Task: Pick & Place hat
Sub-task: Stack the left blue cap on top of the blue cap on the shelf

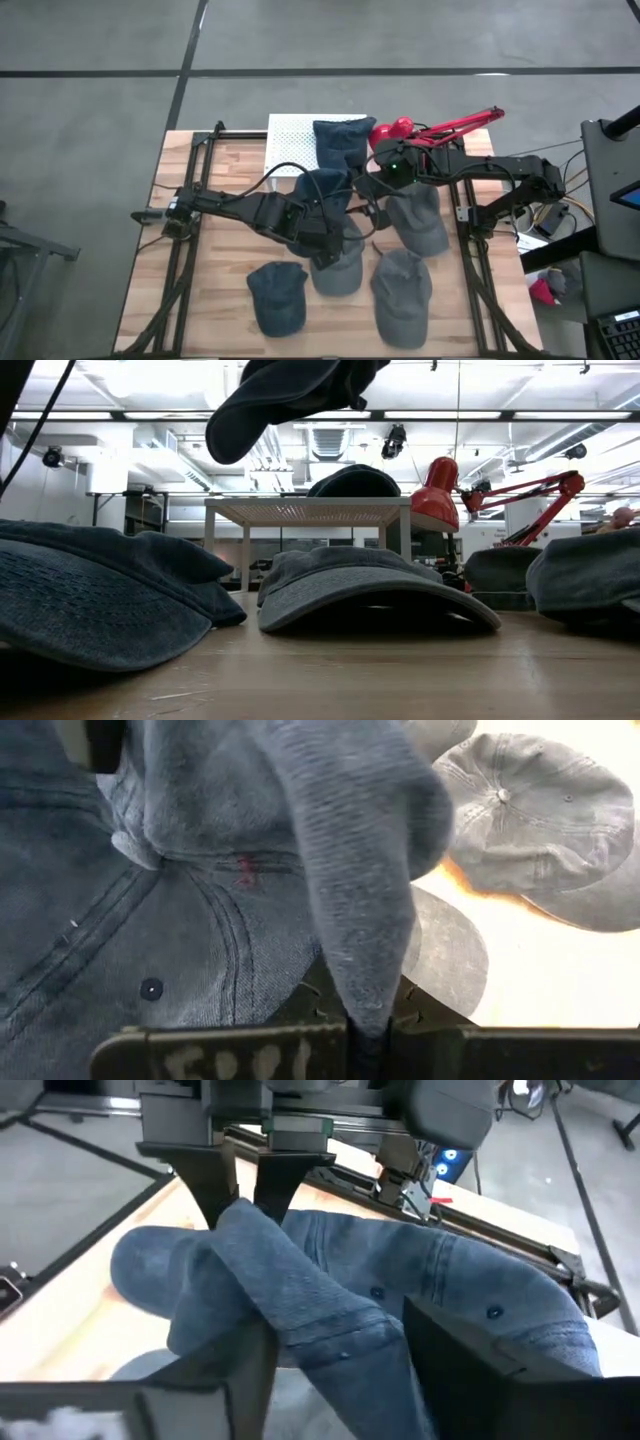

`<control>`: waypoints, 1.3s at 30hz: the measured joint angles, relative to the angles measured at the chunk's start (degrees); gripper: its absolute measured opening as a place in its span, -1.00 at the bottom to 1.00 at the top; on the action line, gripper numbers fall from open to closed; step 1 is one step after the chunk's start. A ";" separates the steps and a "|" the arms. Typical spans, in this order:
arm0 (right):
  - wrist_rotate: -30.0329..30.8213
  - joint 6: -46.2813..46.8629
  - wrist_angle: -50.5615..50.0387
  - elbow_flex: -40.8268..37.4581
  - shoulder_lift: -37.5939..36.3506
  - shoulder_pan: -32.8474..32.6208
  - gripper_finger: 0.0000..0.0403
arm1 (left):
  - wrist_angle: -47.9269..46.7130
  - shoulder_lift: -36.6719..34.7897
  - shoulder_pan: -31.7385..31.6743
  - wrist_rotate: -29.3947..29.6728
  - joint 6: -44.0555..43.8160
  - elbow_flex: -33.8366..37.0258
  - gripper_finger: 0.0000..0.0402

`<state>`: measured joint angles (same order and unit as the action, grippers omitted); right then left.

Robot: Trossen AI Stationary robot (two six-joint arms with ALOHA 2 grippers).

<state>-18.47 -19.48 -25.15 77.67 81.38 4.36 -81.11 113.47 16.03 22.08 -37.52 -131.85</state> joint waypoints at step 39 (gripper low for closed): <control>0.25 -11.51 -2.12 -0.13 -9.22 0.03 -0.96 | 0.53 -0.31 3.10 -5.42 -8.00 -0.33 -0.53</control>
<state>-18.22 -30.99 -27.27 77.54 72.16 4.39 -80.59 113.16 19.13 16.67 -45.52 -132.18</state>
